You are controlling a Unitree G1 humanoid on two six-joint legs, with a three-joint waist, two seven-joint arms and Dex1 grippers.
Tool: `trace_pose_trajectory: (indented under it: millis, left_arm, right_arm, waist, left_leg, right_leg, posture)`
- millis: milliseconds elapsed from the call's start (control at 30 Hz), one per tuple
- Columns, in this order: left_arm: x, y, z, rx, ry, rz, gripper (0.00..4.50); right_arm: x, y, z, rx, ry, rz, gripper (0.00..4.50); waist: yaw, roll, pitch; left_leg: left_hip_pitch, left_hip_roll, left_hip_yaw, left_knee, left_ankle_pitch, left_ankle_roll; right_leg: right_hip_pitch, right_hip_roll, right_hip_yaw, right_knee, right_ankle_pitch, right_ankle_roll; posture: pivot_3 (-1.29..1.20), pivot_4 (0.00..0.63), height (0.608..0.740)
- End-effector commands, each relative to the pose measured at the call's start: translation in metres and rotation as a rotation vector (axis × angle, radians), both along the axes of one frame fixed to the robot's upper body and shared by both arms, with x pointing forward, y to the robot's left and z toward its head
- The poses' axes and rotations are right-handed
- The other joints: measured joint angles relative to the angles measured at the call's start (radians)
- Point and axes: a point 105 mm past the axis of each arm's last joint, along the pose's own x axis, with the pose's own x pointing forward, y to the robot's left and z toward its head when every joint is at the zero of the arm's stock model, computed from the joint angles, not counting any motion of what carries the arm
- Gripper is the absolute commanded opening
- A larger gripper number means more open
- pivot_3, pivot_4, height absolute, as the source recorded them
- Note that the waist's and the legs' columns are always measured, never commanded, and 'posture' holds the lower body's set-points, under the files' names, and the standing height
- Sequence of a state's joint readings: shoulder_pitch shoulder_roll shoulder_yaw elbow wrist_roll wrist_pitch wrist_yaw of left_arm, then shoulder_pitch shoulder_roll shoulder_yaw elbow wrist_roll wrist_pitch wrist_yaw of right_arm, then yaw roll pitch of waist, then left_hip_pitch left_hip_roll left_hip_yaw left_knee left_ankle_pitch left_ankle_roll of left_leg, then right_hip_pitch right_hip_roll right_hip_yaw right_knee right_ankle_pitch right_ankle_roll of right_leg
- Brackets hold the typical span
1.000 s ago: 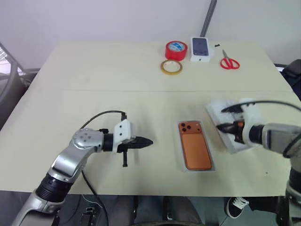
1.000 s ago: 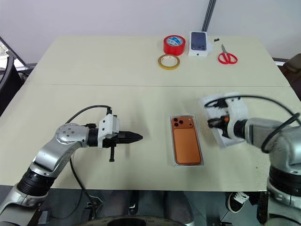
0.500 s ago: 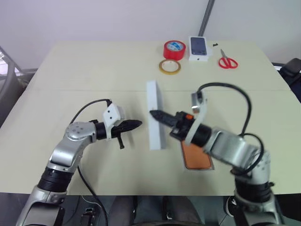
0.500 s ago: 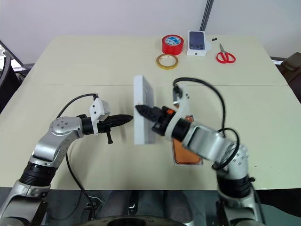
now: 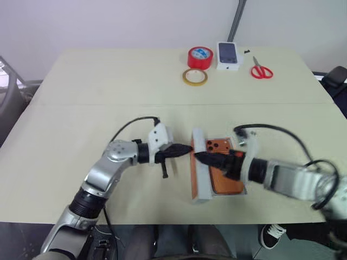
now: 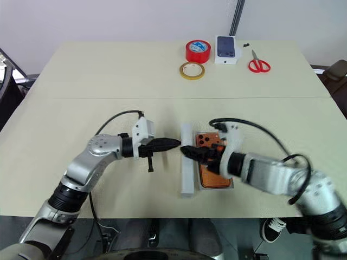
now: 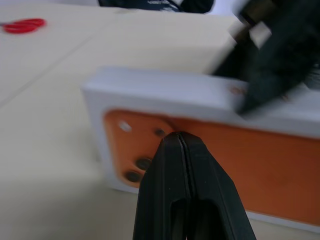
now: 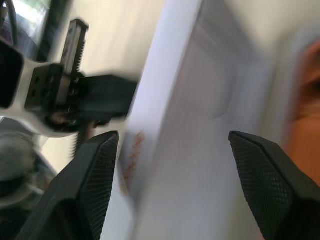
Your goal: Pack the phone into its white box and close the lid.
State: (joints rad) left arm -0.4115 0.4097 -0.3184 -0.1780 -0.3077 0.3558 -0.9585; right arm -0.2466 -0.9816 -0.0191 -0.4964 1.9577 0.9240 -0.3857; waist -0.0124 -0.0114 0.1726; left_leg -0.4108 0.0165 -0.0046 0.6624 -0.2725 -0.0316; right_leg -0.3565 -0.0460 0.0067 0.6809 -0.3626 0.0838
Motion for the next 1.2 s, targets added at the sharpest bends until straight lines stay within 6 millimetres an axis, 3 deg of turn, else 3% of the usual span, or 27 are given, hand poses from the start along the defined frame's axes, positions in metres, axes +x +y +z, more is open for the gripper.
trace_pose_trajectory:
  millis: [33,133,167,233,367,400,500,700,833,1033,1200]
  left_arm:
    - [-0.005,-0.018,0.007,0.014,-0.049,-0.054,0.00]
    - [-0.001,-0.028,0.003,0.028,-0.042,-0.052,0.00]
    - [0.001,-0.031,0.003,0.028,-0.043,-0.049,0.00]
    - [0.004,-0.035,0.003,0.027,-0.045,-0.039,0.00]
    - [0.006,-0.034,0.008,0.001,-0.044,-0.028,0.00]
    - [0.006,-0.032,0.009,-0.004,-0.045,-0.022,0.00]
    - [0.008,-0.014,0.011,0.011,-0.032,0.007,0.00]
    - [-0.006,0.027,0.005,0.110,0.034,-0.017,0.00]
    - [-0.026,0.038,-0.009,0.212,0.101,-0.114,0.00]
    - [-0.032,0.014,-0.024,0.284,0.111,-0.153,0.00]
    - [-0.021,-0.012,-0.031,0.301,0.082,-0.106,0.00]
  right_arm:
    - [0.004,-0.025,0.019,-0.101,-0.040,0.008,3.37]
    - [0.005,-0.042,0.021,-0.237,-0.056,-0.002,3.37]
    - [0.006,-0.047,0.020,-0.296,-0.075,0.000,3.15]
    - [0.006,-0.056,0.016,-0.400,-0.106,0.014,2.46]
    - [0.005,-0.064,0.010,-0.526,-0.155,0.054,0.36]
    - [0.005,-0.066,0.009,-0.562,-0.175,0.067,0.05]
    - [-0.001,-0.070,0.000,-0.738,-0.254,0.165,0.05]
    - [-0.005,-0.071,-0.003,-0.796,-0.333,0.257,0.05]
    - [-0.010,-0.067,-0.008,-0.798,-0.349,0.319,0.05]
    - [-0.010,-0.061,-0.014,-0.806,-0.363,0.364,0.05]
    - [-0.010,-0.055,-0.019,-0.802,-0.366,0.375,0.05]
  waist:
    - [0.008,-0.001,0.000]
    - [0.011,-0.001,0.000]
    - [0.013,0.000,0.000]
    - [0.014,0.000,0.000]
    - [0.017,0.000,0.000]
    - [0.018,0.000,0.000]
    - [0.022,0.001,0.000]
    - [0.019,0.001,0.000]
    - [0.022,0.002,0.000]
    - [0.024,0.001,0.000]
    - [0.024,0.001,0.000]
  left_leg:
    - [0.000,0.000,-0.001,0.000,0.000,0.000]
    - [-0.001,0.000,0.000,0.001,0.000,0.000]
    - [-0.001,0.000,0.000,0.001,0.000,0.001]
    - [-0.001,0.000,0.000,0.001,0.000,0.001]
    - [-0.001,0.000,0.000,0.001,0.000,0.001]
    - [-0.001,0.000,0.000,0.001,0.000,0.001]
    - [-0.001,0.000,0.000,0.001,0.000,0.001]
    - [-0.001,0.000,0.000,0.000,0.000,0.001]
    - [0.000,0.000,0.000,0.000,0.000,0.001]
    - [0.000,-0.001,0.000,0.001,0.000,0.001]
    - [0.000,0.000,0.000,0.001,0.000,0.001]
  right_leg:
    - [0.000,0.000,0.000,0.000,0.000,0.000]
    - [0.000,0.000,0.000,-0.001,0.000,0.000]
    - [0.000,0.000,0.000,-0.001,0.000,0.000]
    - [0.000,0.000,0.000,-0.001,0.000,0.000]
    - [0.000,0.000,0.000,-0.001,0.000,0.000]
    - [0.000,0.000,0.000,-0.001,0.000,0.000]
    - [-0.001,0.000,0.000,-0.001,0.000,0.000]
    - [0.000,0.000,0.000,-0.001,0.000,0.000]
    - [0.000,0.000,0.000,-0.001,0.000,0.000]
    - [0.001,0.000,0.000,-0.001,0.000,0.000]
    - [0.001,0.001,0.000,-0.001,0.000,0.000]
  posture:
    - [0.00,0.150,0.740]
    - [0.00,0.150,0.740]
    - [0.00,0.150,0.740]
    - [0.00,0.150,0.740]
    - [0.00,0.150,0.740]
    - [0.00,0.150,0.740]
    - [0.00,0.150,0.740]
    - [0.00,0.150,0.740]
    - [0.00,0.150,0.740]
    - [0.00,0.150,0.740]
    - [0.00,0.150,0.740]
